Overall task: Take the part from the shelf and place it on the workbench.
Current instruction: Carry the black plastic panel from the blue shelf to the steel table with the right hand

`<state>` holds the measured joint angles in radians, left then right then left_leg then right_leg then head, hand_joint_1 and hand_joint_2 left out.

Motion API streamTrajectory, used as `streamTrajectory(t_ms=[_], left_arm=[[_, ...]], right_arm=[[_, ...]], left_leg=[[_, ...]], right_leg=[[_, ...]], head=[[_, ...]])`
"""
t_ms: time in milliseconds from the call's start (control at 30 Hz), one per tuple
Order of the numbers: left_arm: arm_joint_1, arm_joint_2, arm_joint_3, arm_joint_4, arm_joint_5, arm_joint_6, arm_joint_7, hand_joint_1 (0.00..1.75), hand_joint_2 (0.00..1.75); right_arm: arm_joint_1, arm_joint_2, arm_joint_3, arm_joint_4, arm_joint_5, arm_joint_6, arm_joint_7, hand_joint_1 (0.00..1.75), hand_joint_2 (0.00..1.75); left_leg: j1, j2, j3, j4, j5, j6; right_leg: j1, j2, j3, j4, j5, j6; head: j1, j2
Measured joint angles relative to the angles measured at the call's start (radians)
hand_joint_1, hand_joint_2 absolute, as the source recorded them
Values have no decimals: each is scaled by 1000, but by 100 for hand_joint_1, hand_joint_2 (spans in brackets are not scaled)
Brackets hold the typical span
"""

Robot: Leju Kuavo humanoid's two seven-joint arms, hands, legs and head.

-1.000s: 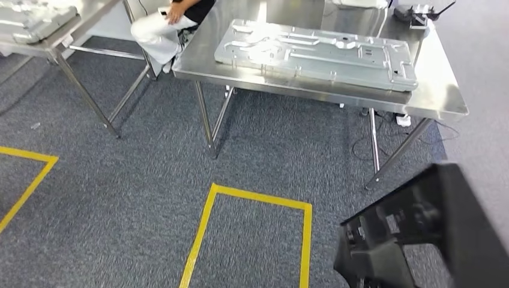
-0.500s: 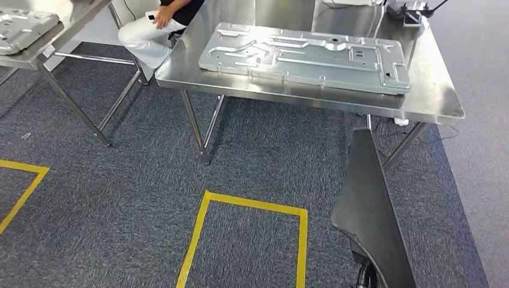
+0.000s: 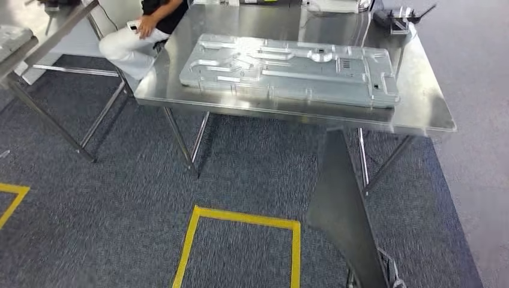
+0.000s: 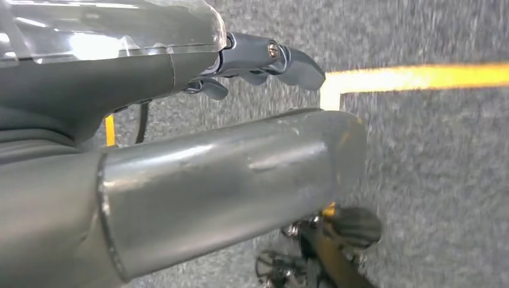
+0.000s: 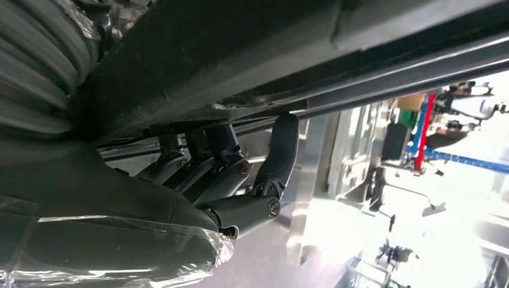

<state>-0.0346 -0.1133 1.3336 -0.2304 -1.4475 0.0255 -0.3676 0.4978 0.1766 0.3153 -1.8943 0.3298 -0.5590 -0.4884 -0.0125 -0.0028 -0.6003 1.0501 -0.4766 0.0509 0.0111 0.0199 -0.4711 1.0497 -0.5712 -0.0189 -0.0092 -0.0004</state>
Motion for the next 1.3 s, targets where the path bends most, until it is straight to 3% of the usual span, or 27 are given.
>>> streamTrajectory(t_ms=[67, 167, 233, 267, 333, 400, 533, 600, 667, 733, 767, 800, 833, 900, 967, 1067, 1133, 1200, 1233, 1267, 1300], left_arm=[[-1, 0, 0, 0, 0, 0, 0, 0, 0], [-4, 0, 0, 0, 0, 0, 0, 0, 0], [-2, -1, 0, 0, -1, -1, 0, 0, 0], [-1, -2, 0, 0, -1, -2, 0, 0, 0], [0, -4, 0, 0, -1, -2, 0, 0, 0], [-2, -5, 1, 0, -2, -2, 0, 0, 0], [-8, -5, 2, 0, -2, -2, 2, 0, 0], [-11, -5, 2, 0, -2, -2, 3, 0, 0], [-11, -5, 2, 0, -3, -2, 4, 0, 0], [-8, -5, 3, 0, -4, -2, 4, 0, 0], [-6, -5, 3, 0, -4, -2, 4, 0, 0], [-4, -5, 4, 0, -4, -2, 4, 0, 0], [-3, -4, 4, 0, -4, -2, 4, 0, 0], [-2, -3, 4, 0, -4, -2, 5, 0, 0], [-1, -2, 5, 0, -4, -2, 6, 0, 0], [-1, -4, 5, 0, -4, -3, 6, 0, 0], [-5, -4, 5, 0, -4, -3, 7, 0, 0], [-6, -4, 6, 0, -4, -3, 9, 0, 0], [-6, -4, 6, 0, -5, -3, 10, 0, 0], [-5, -4, 6, 0, -6, -3, 12, 0, 0], [-4, -4, 6, 0, -7, -3, 13, 0, 0]], right_arm=[[-5, -8, 6, 1, 1, -1, 3, 175, 175], [-12, -21, 10, 3, 1, -2, 5, 175, 175], [-11, -27, 13, 6, 1, -3, 7, 175, 175], [-11, -30, 15, 7, 1, -6, 10, 175, 175], [-12, -37, 21, 9, 1, -18, 19, 175, 175], [-15, -46, 29, 13, 0, -32, 30, 175, 175], [-18, -57, 49, 17, -3, -54, 46, 175, 175], [-21, -60, 58, 17, -3, -56, 47, 175, 175], [-23, -62, 64, 18, -4, -56, 48, 175, 175], [-23, -65, 68, 19, -4, -56, 48, 175, 175], [-23, -66, 69, 20, -4, -56, 48, 175, 175], [-23, -67, 69, 20, -4, -56, 48, 175, 175], [-23, -68, 70, 21, -4, -56, 48, 175, 175], [-25, -69, 73, 22, -4, -56, 49, 175, 175], [-26, -71, 77, 24, -5, -60, 51, 175, 175], [-29, -75, 82, 26, -9, -70, 60, 175, 175], [-36, -77, 85, 28, -13, -72, 65, 175, 175], [-41, -79, 87, 33, -15, -72, 67, 175, 175], [-42, -81, 88, 36, -17, -72, 69, 175, 175], [-42, -83, 89, 39, -18, -72, 70, 175, 175], [-42, -85, 91, 41, -19, -72, 72, 175, 175]], left_leg=[[9, -1, 37, -28, -2, 5], [20, -2, 75, -45, -16, 3], [25, -3, 96, -46, -35, -3], [28, -3, 111, -46, -46, -8], [35, -3, 141, -46, -70, -18], [36, -3, 160, -48, -91, -32], [36, 1, 184, -22, -100, -57], [37, 1, 146, 56, -120, -60], [37, 1, 63, 176, -172, -63], [36, 1, -5, 237, -208, -63], [36, 1, -17, 222, -197, -60], [34, 1, -16, 177, -160, -56], [32, 2, -8, 118, -104, -50], [23, 1, 6, 36, -48, -38], [18, -3, 12, 18, -49, -28], [24, -4, 44, 2, -27, -9], [25, -3, 60, -4, -30, -2], [25, -4, 67, -5, -38, 0], [25, -4, 71, -5, -43, -1], [24, -5, 79, -5, -50, -3], [24, -6, 88, -5, -58, -5]], right_leg=[[0, -7, -14, 46, 0, 13], [-11, -13, -124, 192, -50, 34], [-22, -14, -178, 222, -65, 45], [-26, -15, -184, 194, -42, 50], [-32, -19, -166, 85, 54, 56], [-28, -26, -150, 14, 102, 48], [-26, -23, -124, -3, 94, 10], [-26, -22, -103, -9, 87, -5], [-22, -21, -92, -10, 75, -14], [-19, -18, -76, -10, 60, -16], [-17, -16, -66, -10, 51, -16], [-16, -15, -54, -10, 43, -14], [-16, -14, -44, -11, 34, -12], [-14, -12, -27, -10, 17, -2], [-12, -9, -12, -2, 11, 13], [-12, -11, -9, 37, 0, 29], [-15, -14, -54, 120, -49, 38], [-18, -14, -131, 222, -98, 48], [-19, -14, -160, 247, -102, 50], [-20, -15, -173, 239, -84, 51], [-19, -15, -173, 202, -48, 49]], head=[[0, 0], [2, 0], [2, 0], [2, 0], [2, 0], [3, 0], [4, 0], [3, 0], [3, 0], [3, 0], [3, 0], [3, 0], [3, 0], [3, 0], [2, 0], [3, 0], [4, 0], [4, 0], [4, 0], [4, 0], [4, 0]])
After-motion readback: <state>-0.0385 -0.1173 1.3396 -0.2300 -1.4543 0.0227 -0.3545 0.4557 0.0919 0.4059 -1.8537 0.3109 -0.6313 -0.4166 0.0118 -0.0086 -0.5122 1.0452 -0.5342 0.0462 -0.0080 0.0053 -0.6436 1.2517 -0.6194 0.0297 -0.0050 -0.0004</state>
